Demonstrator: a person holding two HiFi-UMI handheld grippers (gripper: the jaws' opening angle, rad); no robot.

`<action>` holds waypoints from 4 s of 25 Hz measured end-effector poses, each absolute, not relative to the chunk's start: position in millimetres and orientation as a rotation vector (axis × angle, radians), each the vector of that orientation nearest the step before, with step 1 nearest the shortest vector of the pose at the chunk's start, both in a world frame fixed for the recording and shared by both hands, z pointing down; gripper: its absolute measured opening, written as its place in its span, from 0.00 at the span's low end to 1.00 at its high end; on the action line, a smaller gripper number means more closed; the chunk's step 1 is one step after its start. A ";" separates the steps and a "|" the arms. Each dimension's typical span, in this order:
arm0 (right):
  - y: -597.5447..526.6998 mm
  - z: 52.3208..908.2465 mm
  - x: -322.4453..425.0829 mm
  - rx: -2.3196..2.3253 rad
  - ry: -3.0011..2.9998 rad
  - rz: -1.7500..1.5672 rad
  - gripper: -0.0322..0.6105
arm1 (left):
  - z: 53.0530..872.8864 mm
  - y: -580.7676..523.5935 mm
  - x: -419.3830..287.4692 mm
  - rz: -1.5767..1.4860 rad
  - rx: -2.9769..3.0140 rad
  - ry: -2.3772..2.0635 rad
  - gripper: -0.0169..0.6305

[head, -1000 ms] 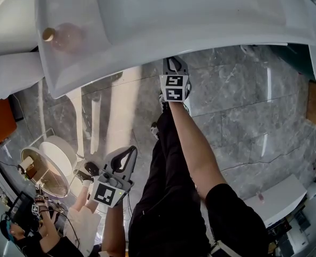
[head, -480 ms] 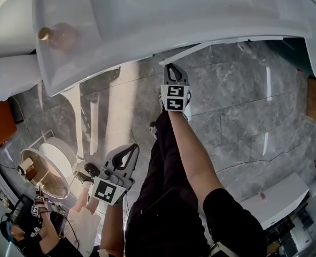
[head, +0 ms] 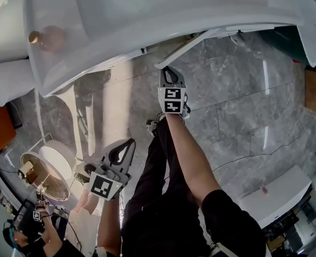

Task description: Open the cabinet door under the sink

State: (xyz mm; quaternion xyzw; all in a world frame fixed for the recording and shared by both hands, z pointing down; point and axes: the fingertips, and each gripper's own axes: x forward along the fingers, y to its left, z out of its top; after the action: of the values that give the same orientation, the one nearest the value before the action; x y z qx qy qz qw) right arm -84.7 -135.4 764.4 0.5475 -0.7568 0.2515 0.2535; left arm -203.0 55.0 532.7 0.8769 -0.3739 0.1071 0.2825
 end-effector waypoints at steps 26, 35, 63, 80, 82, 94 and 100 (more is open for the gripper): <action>-99.8 767.6 -48.0 1.521 -2.058 0.709 0.21 | 534.9 60.2 -175.5 0.252 2.277 -1.062 0.05; -86.0 766.9 -33.5 1.436 -2.100 0.695 0.22 | 536.9 57.7 -144.5 0.230 2.270 -1.092 0.05; -40.7 770.2 92.3 1.175 -2.110 0.477 0.19 | 537.6 88.0 -11.6 0.200 2.304 -0.977 0.05; -47.8 770.7 158.3 1.080 -2.134 0.422 0.18 | 534.8 75.7 49.5 0.206 2.307 -1.011 0.05; -49.3 771.6 165.4 1.060 -2.135 0.414 0.18 | 533.9 75.3 53.4 0.192 2.301 -1.034 0.05; -58.4 770.7 194.2 0.945 -2.172 0.343 0.19 | 535.9 79.6 81.7 0.191 2.287 -1.119 0.05; -43.0 763.1 203.8 0.966 -2.183 0.377 0.18 | 531.0 75.6 89.2 0.194 2.329 -1.170 0.05</action>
State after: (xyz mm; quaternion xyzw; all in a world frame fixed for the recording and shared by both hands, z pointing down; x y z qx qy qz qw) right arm 203.8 -43.0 763.1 0.3736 -0.8446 0.1458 0.3546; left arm 89.2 75.6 531.0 0.8602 -0.4323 0.0716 0.2608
